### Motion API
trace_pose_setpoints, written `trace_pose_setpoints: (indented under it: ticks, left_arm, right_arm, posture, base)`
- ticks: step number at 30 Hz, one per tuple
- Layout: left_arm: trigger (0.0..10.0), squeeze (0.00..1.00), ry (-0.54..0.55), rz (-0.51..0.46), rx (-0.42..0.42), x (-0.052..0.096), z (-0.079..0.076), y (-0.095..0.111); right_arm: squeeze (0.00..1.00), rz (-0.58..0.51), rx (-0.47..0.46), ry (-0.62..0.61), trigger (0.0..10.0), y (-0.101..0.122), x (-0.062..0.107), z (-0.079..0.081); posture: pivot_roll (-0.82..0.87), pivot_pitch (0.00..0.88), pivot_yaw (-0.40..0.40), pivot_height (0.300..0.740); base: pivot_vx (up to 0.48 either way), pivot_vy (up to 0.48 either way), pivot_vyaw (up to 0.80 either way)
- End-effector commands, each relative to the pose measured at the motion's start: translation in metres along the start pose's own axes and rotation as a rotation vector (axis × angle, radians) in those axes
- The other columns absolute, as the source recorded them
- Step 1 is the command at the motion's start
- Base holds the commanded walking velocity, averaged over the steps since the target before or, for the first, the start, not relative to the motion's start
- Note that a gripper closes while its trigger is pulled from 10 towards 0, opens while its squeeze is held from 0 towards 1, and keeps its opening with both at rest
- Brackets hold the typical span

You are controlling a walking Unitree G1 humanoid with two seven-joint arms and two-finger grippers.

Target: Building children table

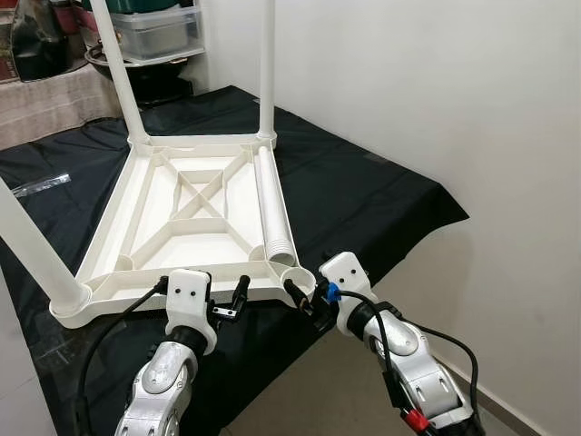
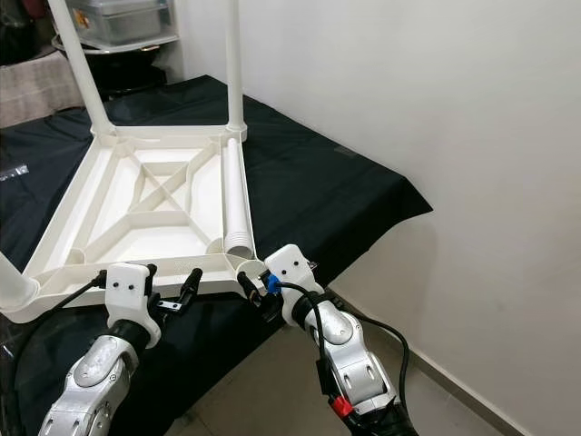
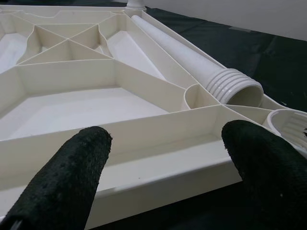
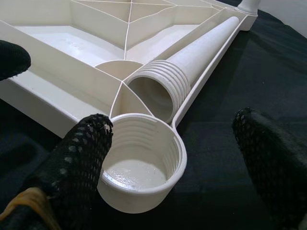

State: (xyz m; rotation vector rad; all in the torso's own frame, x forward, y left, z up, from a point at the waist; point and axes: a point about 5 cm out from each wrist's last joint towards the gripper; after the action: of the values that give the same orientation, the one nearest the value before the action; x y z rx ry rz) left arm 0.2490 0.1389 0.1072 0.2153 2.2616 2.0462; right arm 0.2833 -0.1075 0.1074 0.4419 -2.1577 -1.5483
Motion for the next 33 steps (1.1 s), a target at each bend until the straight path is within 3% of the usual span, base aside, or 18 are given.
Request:
trace_pose_setpoints:
  ticks: [1, 33]
  left_arm:
    - [10.0, 0.0, 0.002, 0.008, 0.001, -0.0005, 0.0012, -0.0023]
    - [10.0, 0.0, 0.011, 0.014, 0.015, 0.0024, 0.0016, -0.0028]
  right_arm:
    - [0.0, 0.012, -0.012, 0.006, 10.0, -0.0013, -0.0002, 0.0016]
    - [0.0, 0.033, -0.03, 0.017, 10.0, -0.0042, 0.0022, 0.0024]
  posture:
    - [-0.1, 0.0, -0.046, 0.74]
    - [-0.1, 0.002, -0.049, 0.74]
  base:
    - [0.0, 0.0, 0.0]
    - [0.0, 0.0, 0.0]
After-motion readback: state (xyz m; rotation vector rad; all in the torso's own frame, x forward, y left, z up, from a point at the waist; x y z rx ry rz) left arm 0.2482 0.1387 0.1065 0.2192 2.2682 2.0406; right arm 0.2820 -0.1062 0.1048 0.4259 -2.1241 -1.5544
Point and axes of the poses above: a point about 5 cm out from each wrist's last joint towards the gripper, its own x axis pointing back from the gripper into the wrist, its own y axis along the axis of the wrist's last joint, z = x × y, and after that the axes turned 3 degrees about x, right-handed
